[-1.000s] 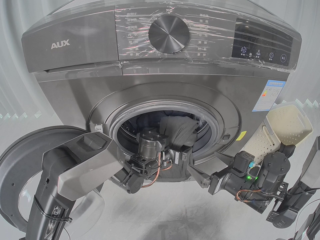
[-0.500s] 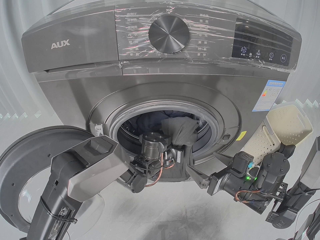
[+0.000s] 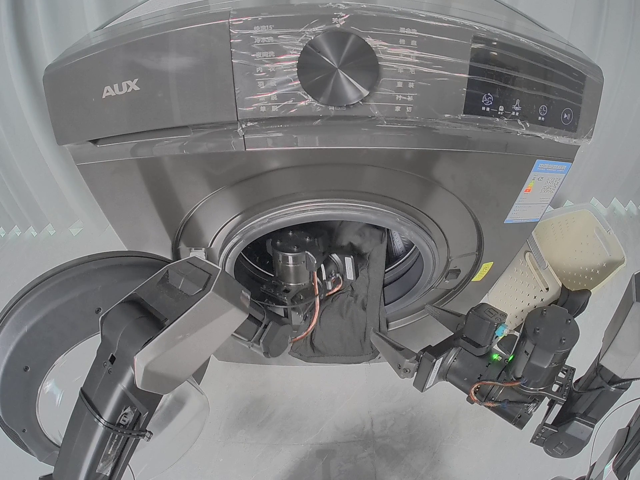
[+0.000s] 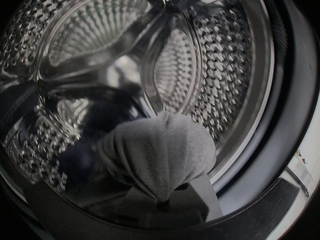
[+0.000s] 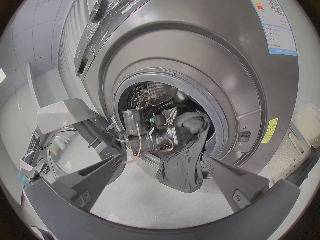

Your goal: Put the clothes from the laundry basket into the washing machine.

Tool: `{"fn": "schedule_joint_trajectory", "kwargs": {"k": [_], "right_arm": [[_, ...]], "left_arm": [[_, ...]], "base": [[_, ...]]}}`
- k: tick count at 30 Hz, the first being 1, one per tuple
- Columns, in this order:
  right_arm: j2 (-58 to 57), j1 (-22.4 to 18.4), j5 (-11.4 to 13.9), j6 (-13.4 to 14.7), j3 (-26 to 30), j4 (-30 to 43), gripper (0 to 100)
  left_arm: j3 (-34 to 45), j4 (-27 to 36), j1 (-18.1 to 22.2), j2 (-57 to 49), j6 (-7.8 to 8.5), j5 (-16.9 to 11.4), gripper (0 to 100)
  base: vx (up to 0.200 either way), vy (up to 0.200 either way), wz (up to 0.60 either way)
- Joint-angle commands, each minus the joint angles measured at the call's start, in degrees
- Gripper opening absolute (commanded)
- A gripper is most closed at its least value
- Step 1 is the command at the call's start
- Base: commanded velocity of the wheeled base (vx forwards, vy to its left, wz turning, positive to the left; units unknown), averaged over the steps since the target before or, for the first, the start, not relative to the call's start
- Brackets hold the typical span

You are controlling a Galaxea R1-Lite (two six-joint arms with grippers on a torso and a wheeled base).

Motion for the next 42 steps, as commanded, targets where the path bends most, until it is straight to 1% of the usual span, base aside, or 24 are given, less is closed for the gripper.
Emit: {"fn": "schedule_joint_trajectory", "kwargs": {"k": [1,4,6,7,10,13,15,16,17,19,21,23,28,31,34,42], "right_arm": [[0.24,0.34,-0.01,-0.01,-0.04,-0.08,100],[0.24,0.34,-0.01,-0.01,0.05,-0.08,100],[0.24,0.34,-0.01,0.26,0.05,-0.08,100],[0.24,0.34,-0.01,0.34,0.05,-0.08,100],[0.24,0.34,-0.01,0.34,0.05,-0.08,100],[0.24,0.43,-0.01,0.34,0.05,-0.08,100],[0.24,0.34,-0.01,0.34,0.05,-0.08,100],[0.24,0.34,-0.01,0.34,0.05,-0.08,100],[0.24,0.43,-0.01,0.34,0.05,0.01,100],[0.24,0.43,-0.01,0.34,-0.04,-0.08,100],[0.24,0.43,-0.01,0.34,-0.04,-0.08,100],[0.24,0.43,-0.1,0.34,0.05,-0.08,100],[0.33,0.69,-0.1,0.34,0.05,-0.08,100],[0.33,0.69,-0.1,0.34,0.05,-0.08,100],[0.33,0.69,-0.1,0.34,0.05,-0.08,100],[0.33,0.69,-0.1,0.34,-0.04,-0.08,100]], "left_arm": [[-13.72,0.37,2.36,4.95,0.01,4.44,0],[-15.92,0.73,2.45,5.75,0.01,4.79,0],[-15.56,0.81,2.27,5.75,-0.08,4.79,0],[-15.3,0.81,2.27,5.75,-0.08,4.79,100],[-14.16,0.81,1.92,5.39,-0.26,4.79,100],[-10.03,0.81,1.48,3.55,-1.05,4.79,100],[-6.07,0.9,0.87,1.53,-1.22,4.35,100],[-6.07,0.9,0.87,1.53,-1.22,4.35,100],[-1.5,1.08,0.16,-0.58,-1.13,3.56,100],[1.57,1.08,-0.45,-1.99,-1.13,2.42,100],[5.35,1.08,-1.33,-3.57,-1.22,0.31,100],[7.9,1.08,-1.95,-4.45,-1.13,-0.66,100],[10.98,0.64,-3.0,-4.27,-1.05,-1.89,100],[11.59,0.55,-3.35,-3.66,-0.87,-2.07,100],[11.16,0.37,-3.35,-2.34,-0.61,-2.07,100],[10.54,0.2,-3.44,-0.23,-0.52,-2.07,100]], "base": [[0.0,0.0,0.0],[0.0,0.0,0.0],[0.0,0.0,0.0],[0.0,0.0,0.0],[0.0,0.0,0.0],[0.0,0.0,0.0],[0.0,0.0,0.0],[0.0,0.0,0.0],[0.0,0.0,0.0],[0.0,0.0,0.0],[0.0,0.0,0.0],[0.0,0.0,0.0],[0.0,0.0,0.0],[0.0,0.0,0.0],[0.0,0.0,0.0],[0.0,0.0,0.0]]}}
